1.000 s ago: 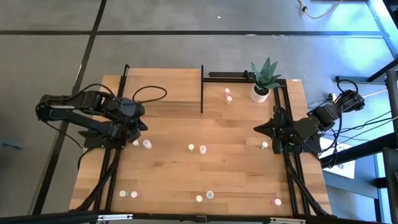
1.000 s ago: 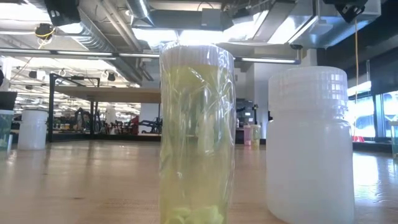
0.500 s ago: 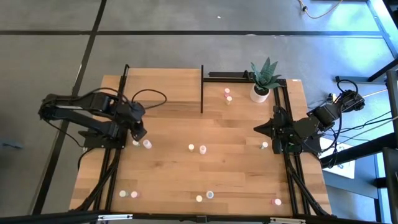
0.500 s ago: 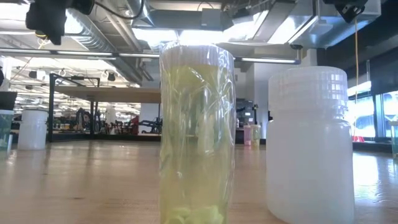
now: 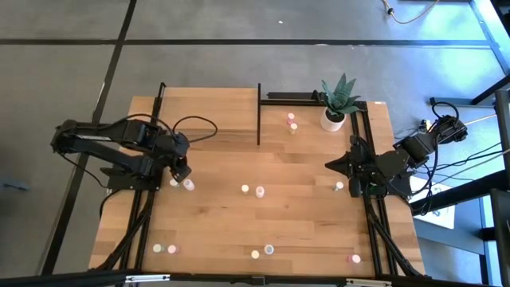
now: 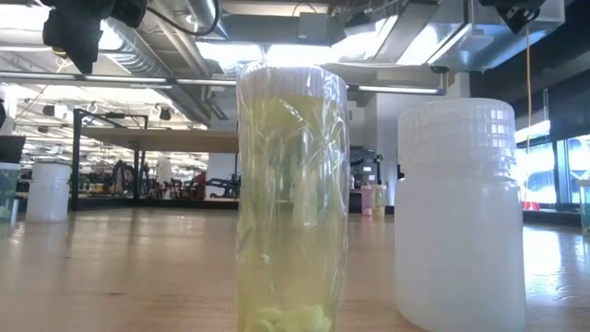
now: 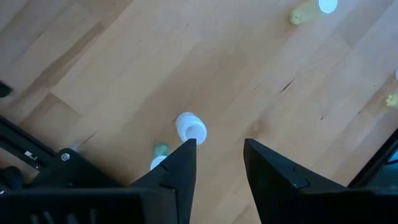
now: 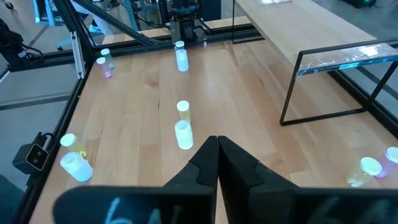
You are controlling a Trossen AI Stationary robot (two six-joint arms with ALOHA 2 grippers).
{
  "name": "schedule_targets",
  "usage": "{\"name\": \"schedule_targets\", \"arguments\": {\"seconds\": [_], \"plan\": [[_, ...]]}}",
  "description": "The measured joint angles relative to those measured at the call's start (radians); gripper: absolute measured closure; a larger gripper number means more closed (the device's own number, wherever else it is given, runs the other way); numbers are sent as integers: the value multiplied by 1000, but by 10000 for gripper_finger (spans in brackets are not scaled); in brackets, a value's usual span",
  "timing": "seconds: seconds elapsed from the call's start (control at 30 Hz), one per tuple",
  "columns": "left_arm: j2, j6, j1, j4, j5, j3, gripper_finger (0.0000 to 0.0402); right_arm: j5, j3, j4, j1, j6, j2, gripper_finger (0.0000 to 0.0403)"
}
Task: Pick and place medicine bottles onto shelf by color
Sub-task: Put the top left white pill bottle on the shelf
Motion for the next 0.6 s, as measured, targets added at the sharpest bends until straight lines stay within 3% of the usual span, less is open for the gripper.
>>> {"name": "schedule_targets", "arguments": {"seconds": [0.3,0.6], "plan": [[0,1,0,7,0,0,275,-105,0,4,0,-99,0,391],[0,0,0,7,-7,0,275,-123,0,4,0,-122,1,391]]}}
